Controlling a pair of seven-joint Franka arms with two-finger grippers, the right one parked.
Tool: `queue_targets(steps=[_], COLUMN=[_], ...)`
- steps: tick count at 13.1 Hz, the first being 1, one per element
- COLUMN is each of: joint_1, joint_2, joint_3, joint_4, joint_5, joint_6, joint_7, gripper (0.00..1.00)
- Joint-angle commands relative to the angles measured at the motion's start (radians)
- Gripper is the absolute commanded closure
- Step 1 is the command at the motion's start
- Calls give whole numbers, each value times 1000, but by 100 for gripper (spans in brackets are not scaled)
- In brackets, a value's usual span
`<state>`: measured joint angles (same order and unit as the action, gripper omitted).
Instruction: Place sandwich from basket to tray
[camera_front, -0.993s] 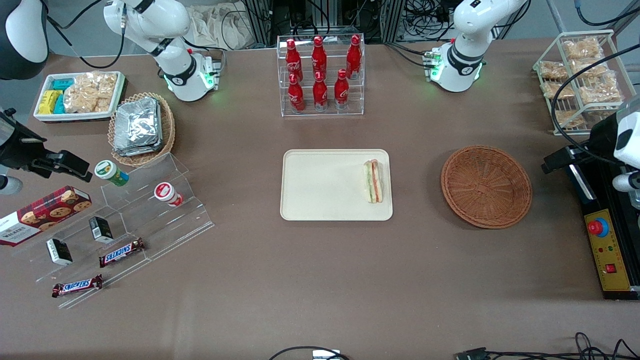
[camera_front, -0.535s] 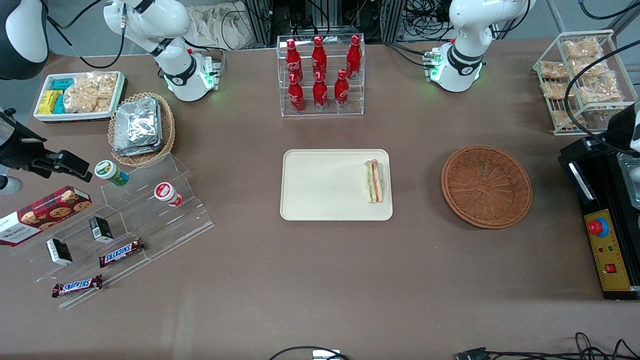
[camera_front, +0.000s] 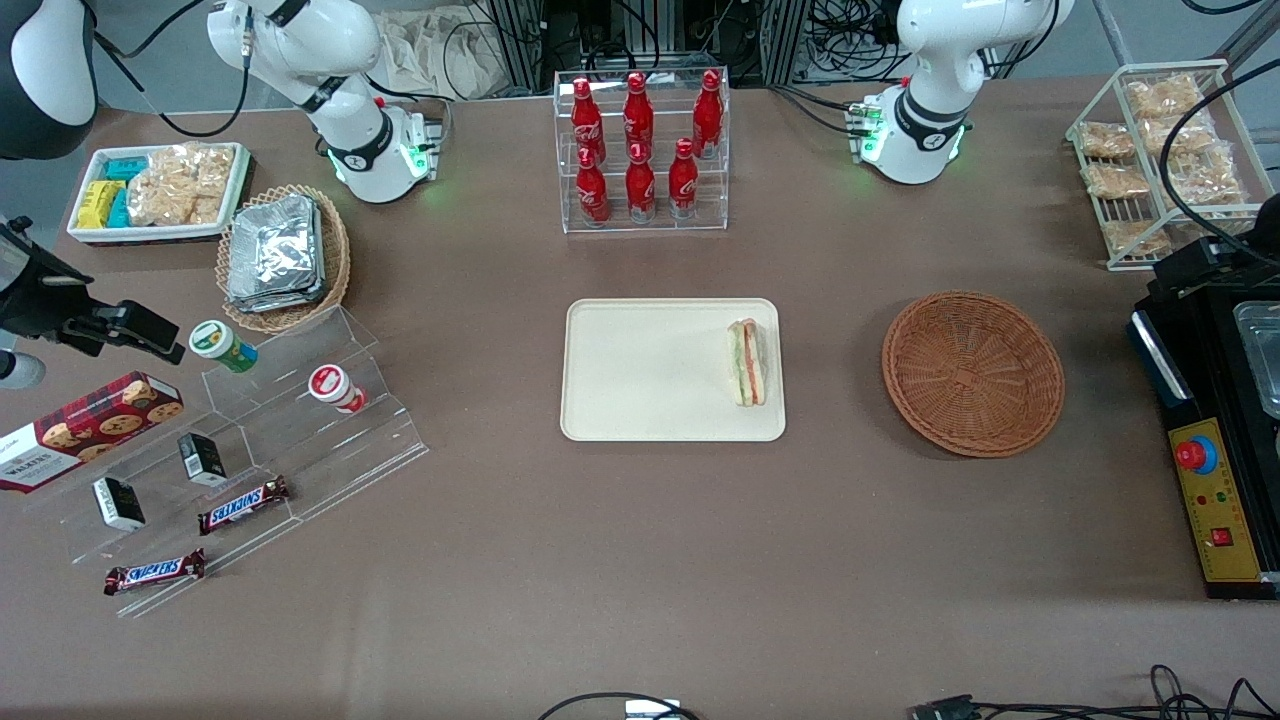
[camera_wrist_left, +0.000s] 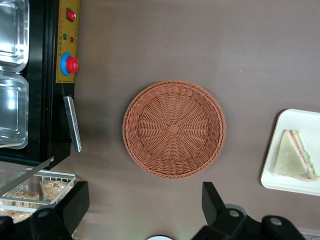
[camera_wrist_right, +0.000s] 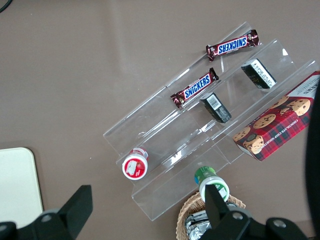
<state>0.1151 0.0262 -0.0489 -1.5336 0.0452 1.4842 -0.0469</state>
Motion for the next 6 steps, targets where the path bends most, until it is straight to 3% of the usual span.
queue_targets(steps=[1, 2, 6], joint_1=[-57, -49, -48], joint_2=[15, 15, 11], joint_3=[96, 98, 148], joint_4=[32, 33, 33], joint_5=[-53, -88, -103], joint_6=[-19, -21, -25], joint_7=[32, 29, 41], gripper=[0, 0, 0])
